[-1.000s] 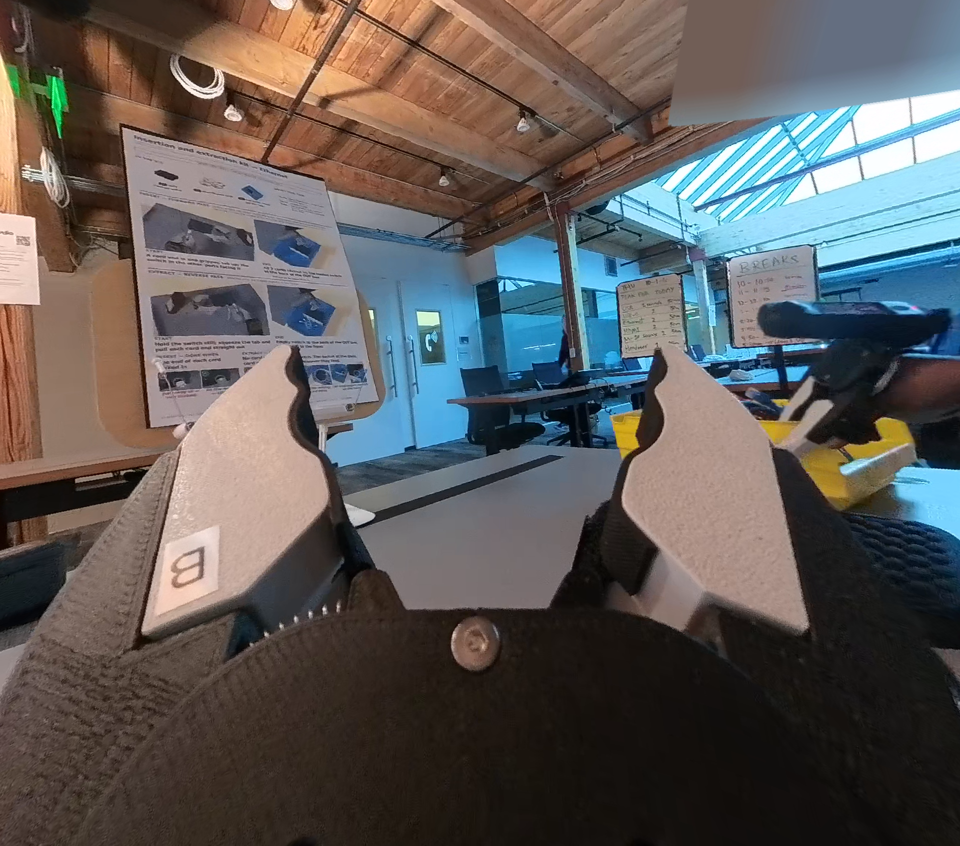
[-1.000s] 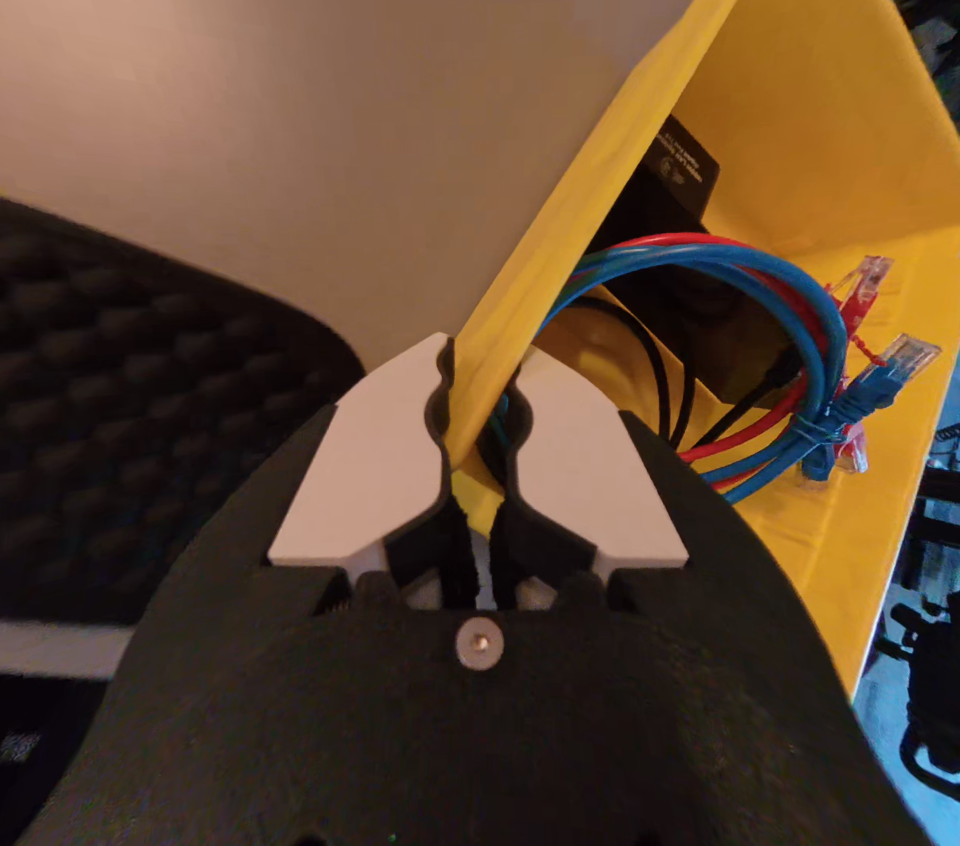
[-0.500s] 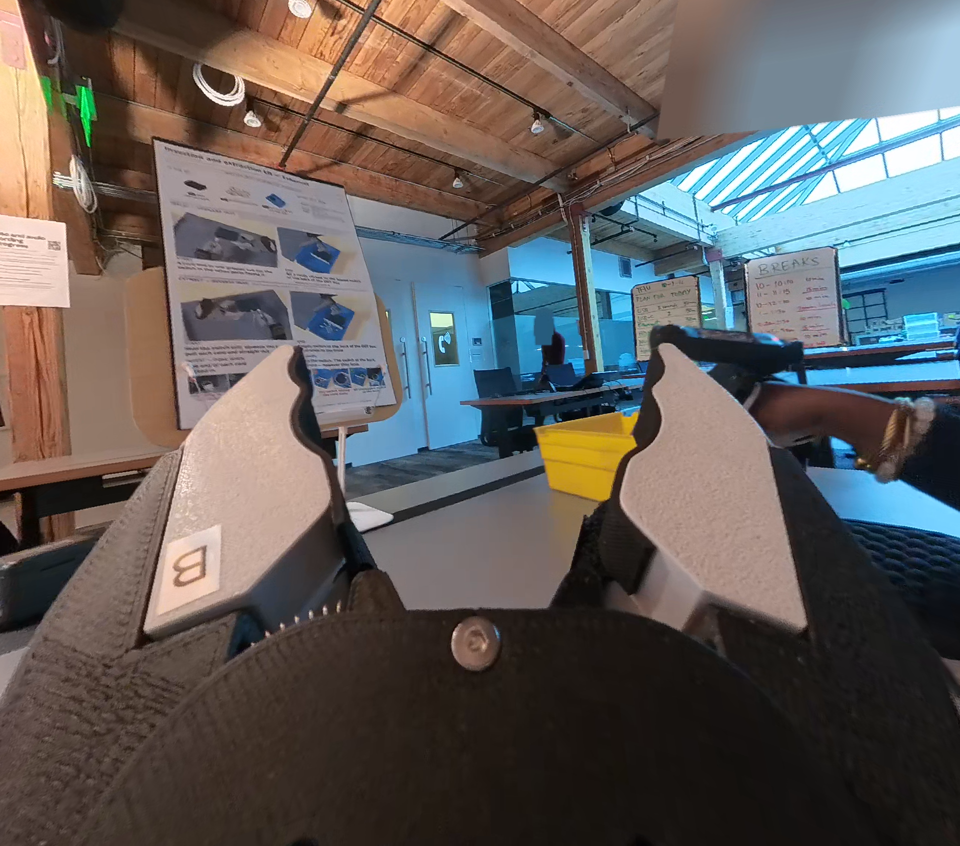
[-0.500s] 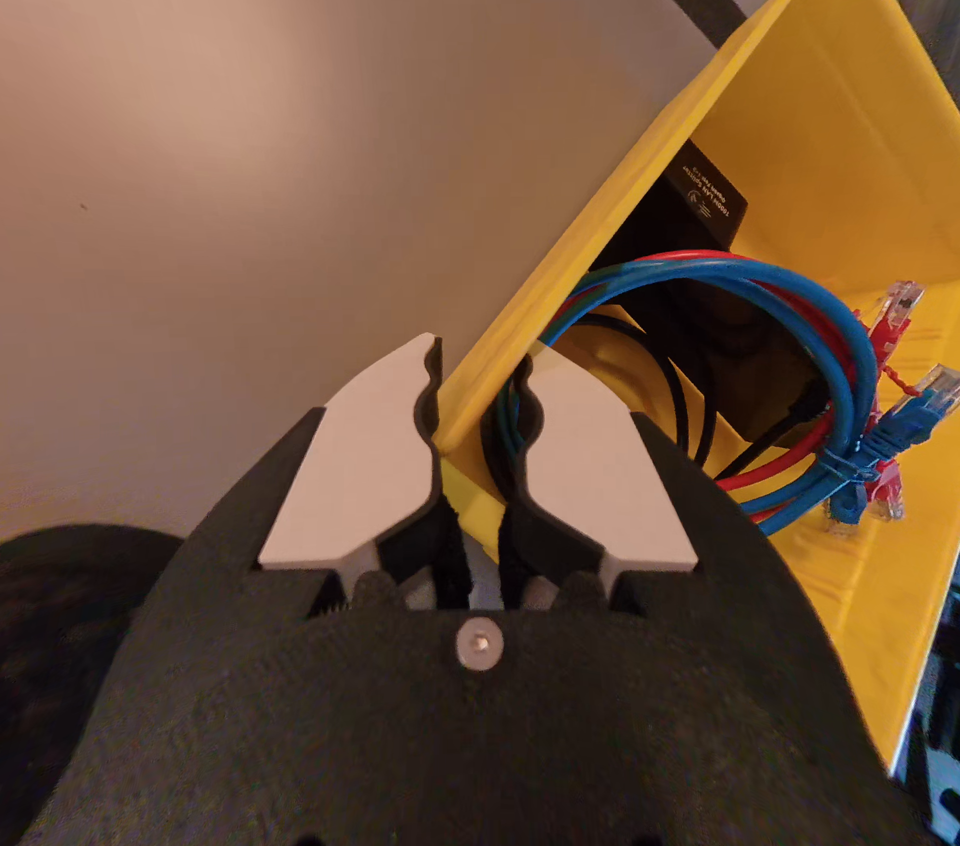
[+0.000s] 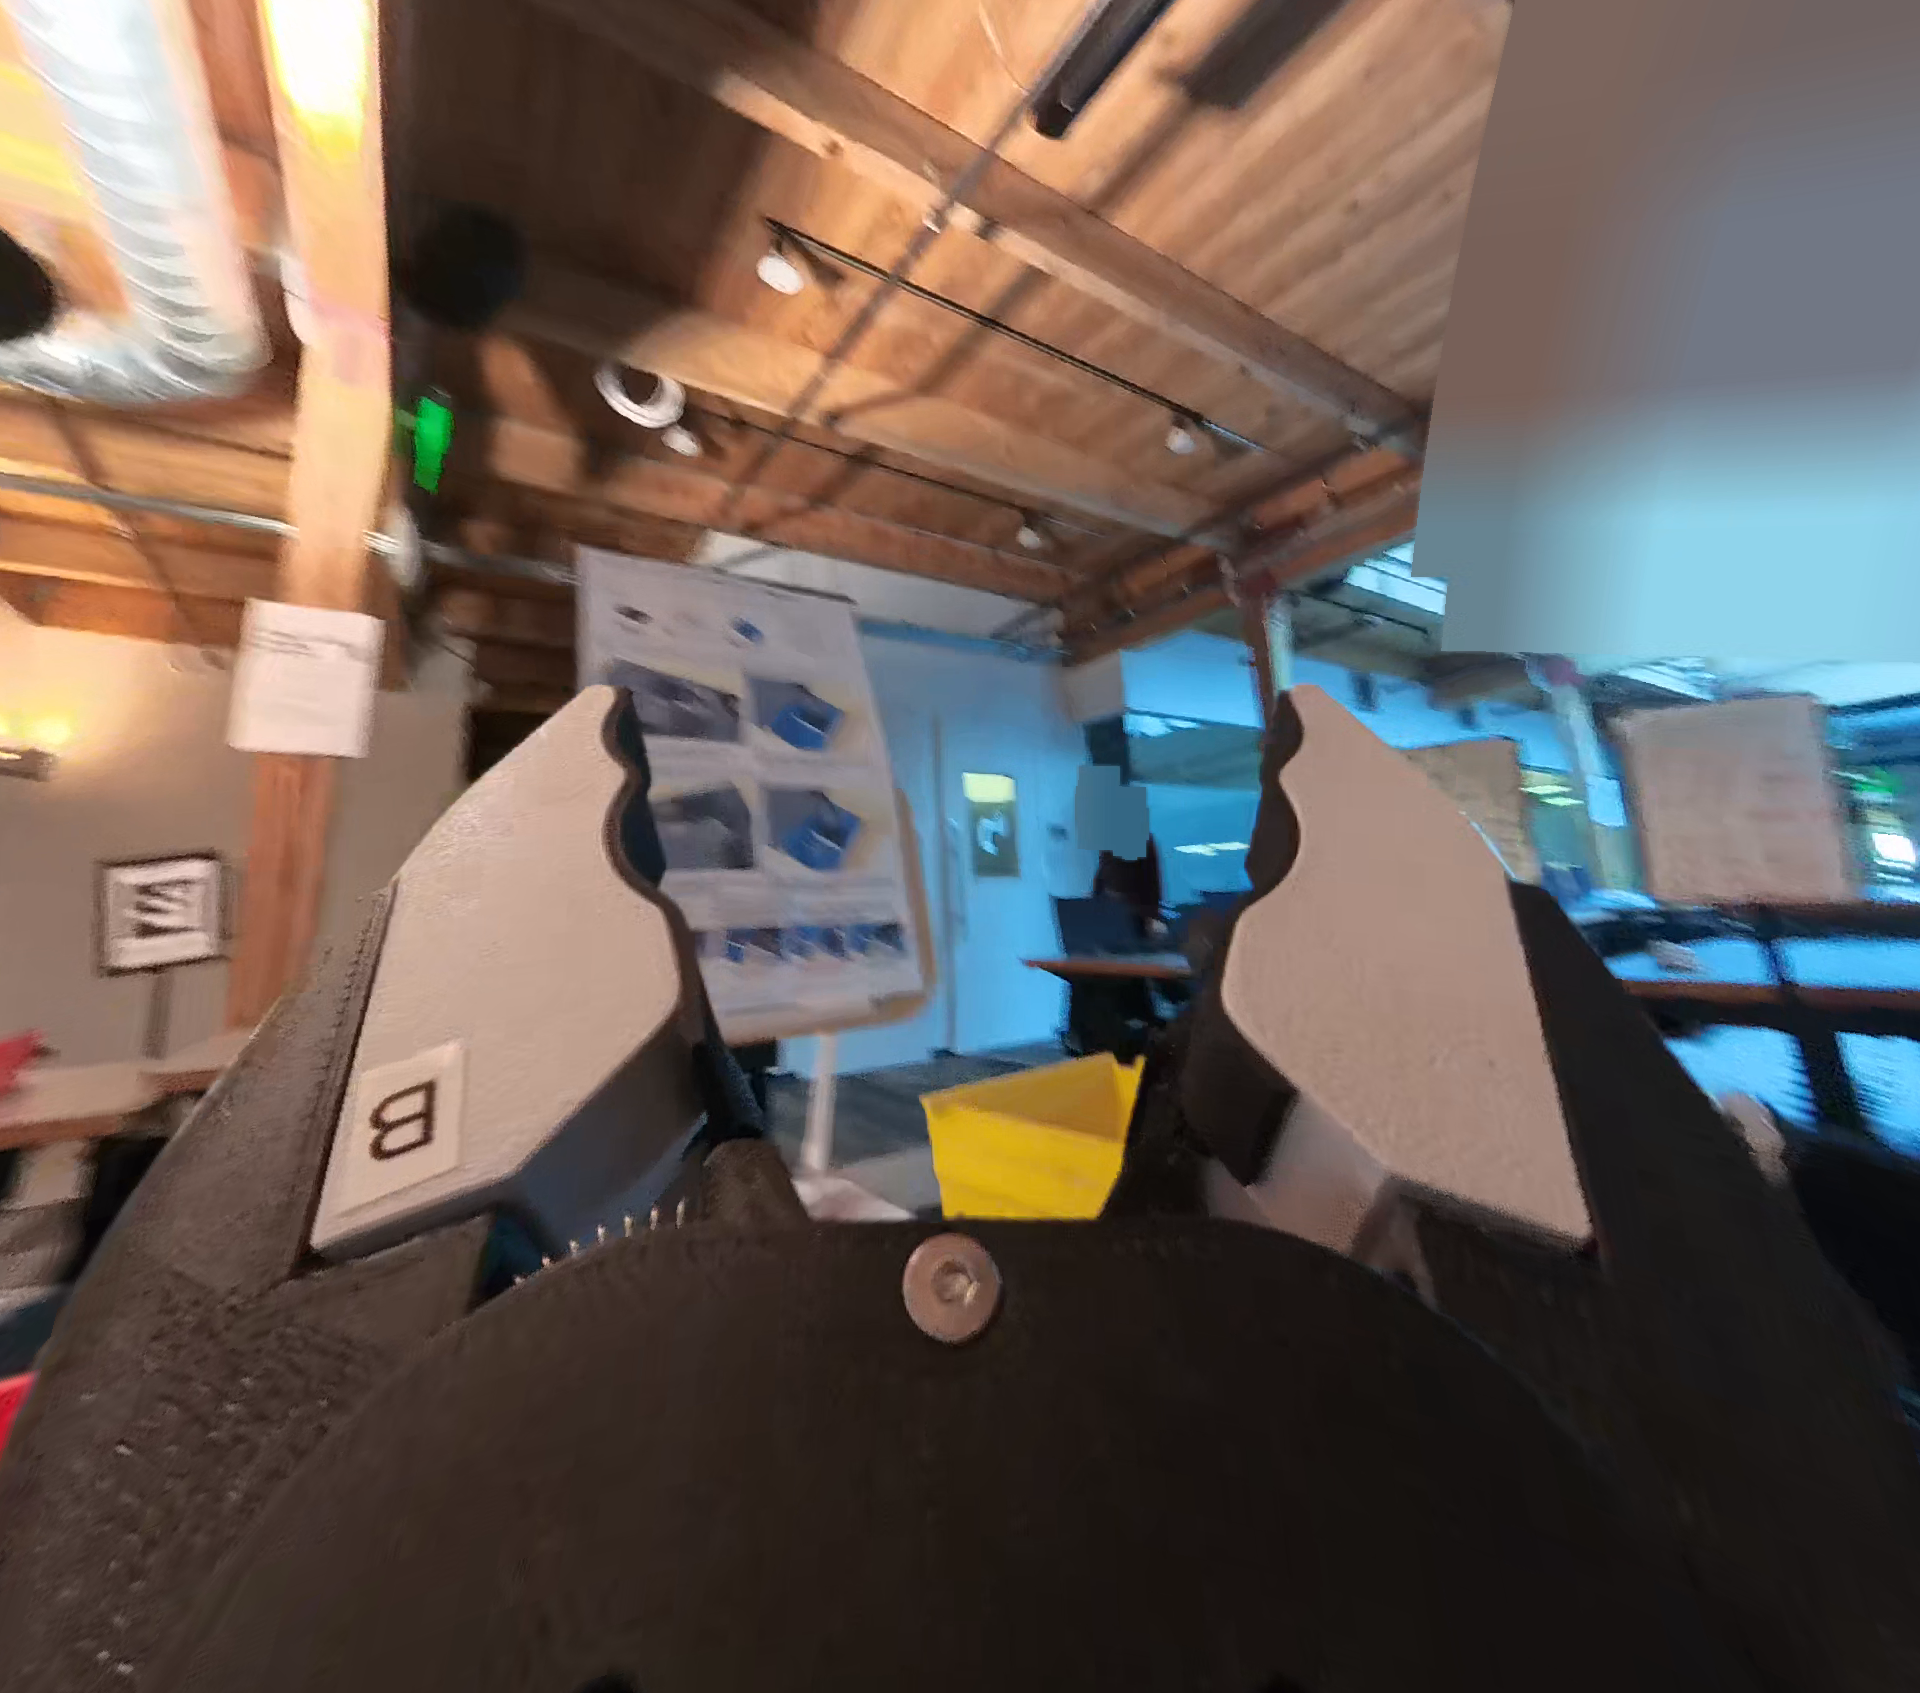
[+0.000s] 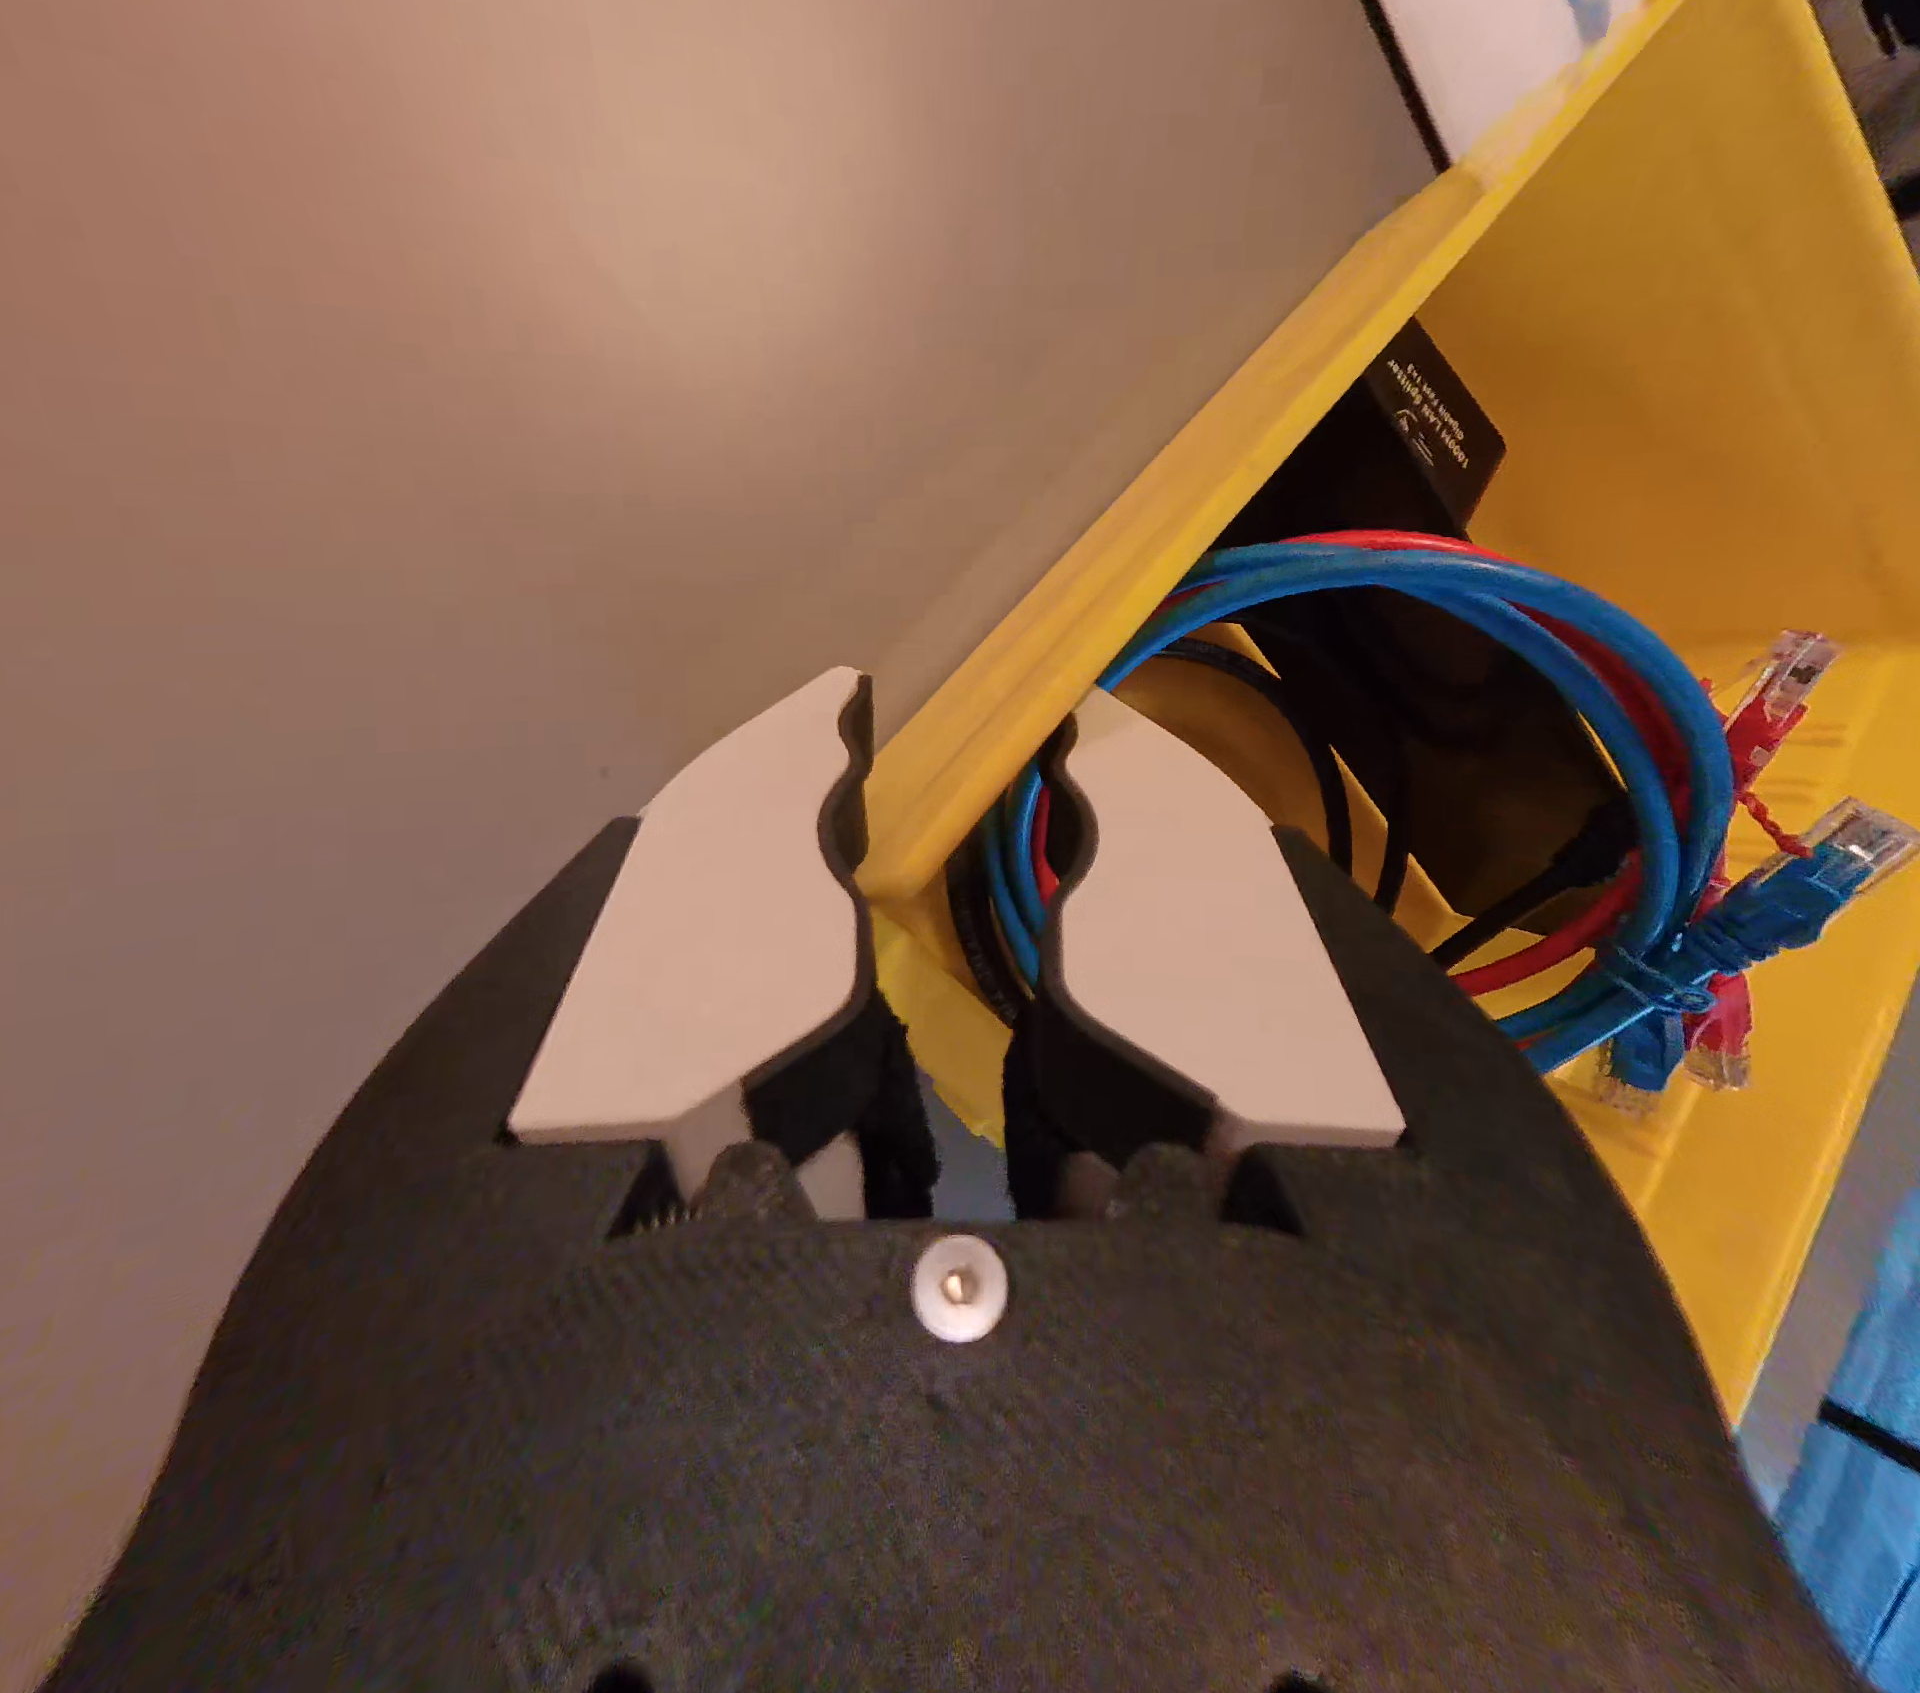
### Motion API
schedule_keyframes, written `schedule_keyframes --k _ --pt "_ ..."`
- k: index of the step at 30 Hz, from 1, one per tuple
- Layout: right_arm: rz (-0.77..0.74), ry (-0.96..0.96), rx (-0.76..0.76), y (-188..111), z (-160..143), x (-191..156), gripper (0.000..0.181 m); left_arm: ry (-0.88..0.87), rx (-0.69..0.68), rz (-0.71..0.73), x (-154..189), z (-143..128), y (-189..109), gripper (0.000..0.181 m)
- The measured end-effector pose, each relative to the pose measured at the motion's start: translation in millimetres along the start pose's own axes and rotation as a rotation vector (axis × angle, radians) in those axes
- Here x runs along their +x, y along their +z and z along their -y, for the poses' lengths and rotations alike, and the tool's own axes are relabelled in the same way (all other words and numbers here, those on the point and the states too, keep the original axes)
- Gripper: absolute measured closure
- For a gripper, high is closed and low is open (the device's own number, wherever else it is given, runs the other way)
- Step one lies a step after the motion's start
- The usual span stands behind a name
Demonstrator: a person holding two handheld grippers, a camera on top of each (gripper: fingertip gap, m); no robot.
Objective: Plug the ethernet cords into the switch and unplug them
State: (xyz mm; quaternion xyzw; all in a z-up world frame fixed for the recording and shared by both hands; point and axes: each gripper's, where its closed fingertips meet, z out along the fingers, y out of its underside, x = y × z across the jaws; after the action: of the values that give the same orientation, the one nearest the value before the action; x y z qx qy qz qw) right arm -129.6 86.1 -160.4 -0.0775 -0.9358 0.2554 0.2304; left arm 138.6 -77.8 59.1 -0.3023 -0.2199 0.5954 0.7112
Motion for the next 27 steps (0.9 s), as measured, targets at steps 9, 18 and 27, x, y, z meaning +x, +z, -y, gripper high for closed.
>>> schedule_keyframes --k 9,18,27 --pt "0.092 -0.108 0.062 22.8 83.2 -61.4 0.149 0.152 -0.181 0.391 -111.9 59.2 -74.9 0.083" --pt "0.214 -0.111 0.15 43.9 167.3 -120.2 0.144 0.301 -0.598 0.969 -233.1 40.4 -226.7 0.092" --pt "0.35 -0.067 0.248 60.1 233.7 -167.4 0.138 0.2 -0.767 1.001 -254.5 -11.3 -266.1 0.116"
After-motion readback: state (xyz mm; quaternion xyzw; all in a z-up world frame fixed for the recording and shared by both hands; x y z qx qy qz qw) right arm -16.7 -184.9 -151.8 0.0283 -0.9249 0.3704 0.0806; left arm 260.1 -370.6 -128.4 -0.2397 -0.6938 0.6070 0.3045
